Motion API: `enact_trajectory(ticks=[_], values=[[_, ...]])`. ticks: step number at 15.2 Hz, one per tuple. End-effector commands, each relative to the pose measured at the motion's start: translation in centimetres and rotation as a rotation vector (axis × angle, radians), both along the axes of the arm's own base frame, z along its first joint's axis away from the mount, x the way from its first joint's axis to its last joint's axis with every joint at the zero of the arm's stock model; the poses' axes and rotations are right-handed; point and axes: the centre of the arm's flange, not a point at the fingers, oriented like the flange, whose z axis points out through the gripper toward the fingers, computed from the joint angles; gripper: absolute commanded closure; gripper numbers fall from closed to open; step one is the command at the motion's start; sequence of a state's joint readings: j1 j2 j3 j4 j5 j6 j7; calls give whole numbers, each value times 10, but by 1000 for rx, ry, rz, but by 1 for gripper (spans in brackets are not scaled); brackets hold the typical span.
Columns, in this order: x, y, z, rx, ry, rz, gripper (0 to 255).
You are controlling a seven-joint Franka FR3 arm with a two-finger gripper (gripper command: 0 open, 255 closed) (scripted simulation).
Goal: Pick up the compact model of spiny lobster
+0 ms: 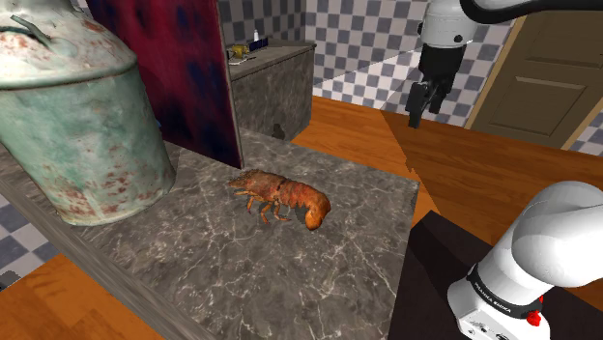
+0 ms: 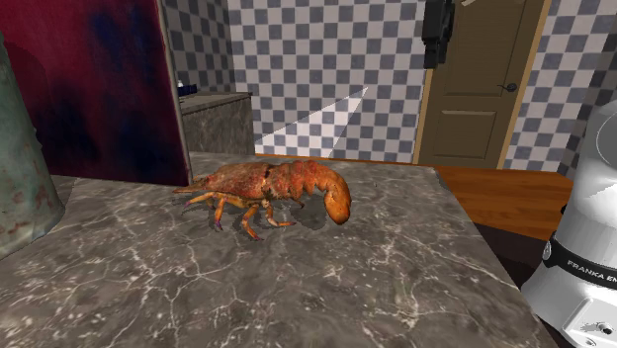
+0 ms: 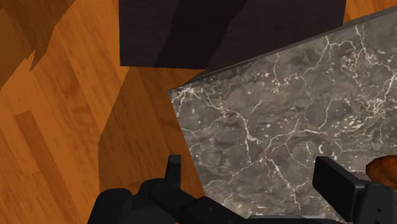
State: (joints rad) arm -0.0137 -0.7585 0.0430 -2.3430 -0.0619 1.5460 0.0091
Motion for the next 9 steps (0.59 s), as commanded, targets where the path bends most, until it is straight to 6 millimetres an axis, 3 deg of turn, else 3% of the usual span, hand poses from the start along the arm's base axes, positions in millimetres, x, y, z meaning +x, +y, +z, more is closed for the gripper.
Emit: enact_trajectory(ticks=[1, 9], values=[[0, 0, 0, 0, 0, 0, 0], [26, 118, -28, -130, -23, 48, 0]])
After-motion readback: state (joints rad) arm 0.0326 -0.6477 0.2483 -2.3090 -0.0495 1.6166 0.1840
